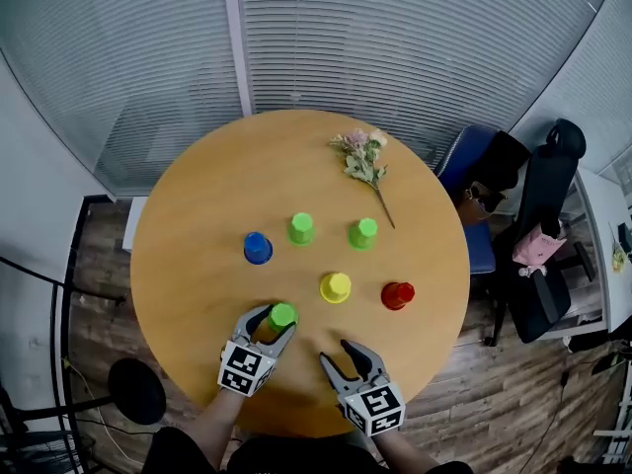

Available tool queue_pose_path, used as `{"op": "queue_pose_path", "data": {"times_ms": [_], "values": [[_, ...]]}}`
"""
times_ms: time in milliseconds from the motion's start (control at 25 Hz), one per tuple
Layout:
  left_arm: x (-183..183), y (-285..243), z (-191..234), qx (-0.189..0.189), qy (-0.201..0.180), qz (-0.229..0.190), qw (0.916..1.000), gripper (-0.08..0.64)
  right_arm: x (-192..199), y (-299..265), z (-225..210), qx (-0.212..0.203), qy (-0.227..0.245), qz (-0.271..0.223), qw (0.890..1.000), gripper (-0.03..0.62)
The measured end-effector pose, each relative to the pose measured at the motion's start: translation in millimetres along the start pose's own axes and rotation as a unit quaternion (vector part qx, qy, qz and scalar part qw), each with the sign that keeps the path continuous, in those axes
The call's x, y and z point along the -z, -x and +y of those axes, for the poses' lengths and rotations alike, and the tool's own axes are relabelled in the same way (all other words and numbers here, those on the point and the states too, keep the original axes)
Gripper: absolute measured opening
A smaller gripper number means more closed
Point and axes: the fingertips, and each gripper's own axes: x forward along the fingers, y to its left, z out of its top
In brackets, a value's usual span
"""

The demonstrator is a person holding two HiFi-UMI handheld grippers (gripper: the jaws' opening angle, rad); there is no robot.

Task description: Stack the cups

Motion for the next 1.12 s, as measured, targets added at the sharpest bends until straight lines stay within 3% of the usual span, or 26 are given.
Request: {"op": "queue_pose_path", "data": {"times_ms": [240,400,680,1120], "values": [[21.1,9.5,-4.3,-0.005,0.025,0.008,0.9997,0.247,6.3,-8.6,2.9,-0.014,0.016,0.003,1.000,0.169],[15.6,17.4,-4.5,-0.028,0.044,-0.010,0.9986,0.268,6.0,-11.2,-4.3,-0.007,0.020,0.002,1.000,0.169],[3.7,41.9,-15.2,-0.062,0.085,-0.043,0.9935,0.268,-4.6,-26.2,-32.7,0.016,0.035,-0.003,0.999,0.169],[19.4,52.6,-38.7,-0.063,0.129,-0.028,0.9893,0.268,-14.5,-64.0,-88.7,0.075,0.056,0.001,0.996,0.170]]}}
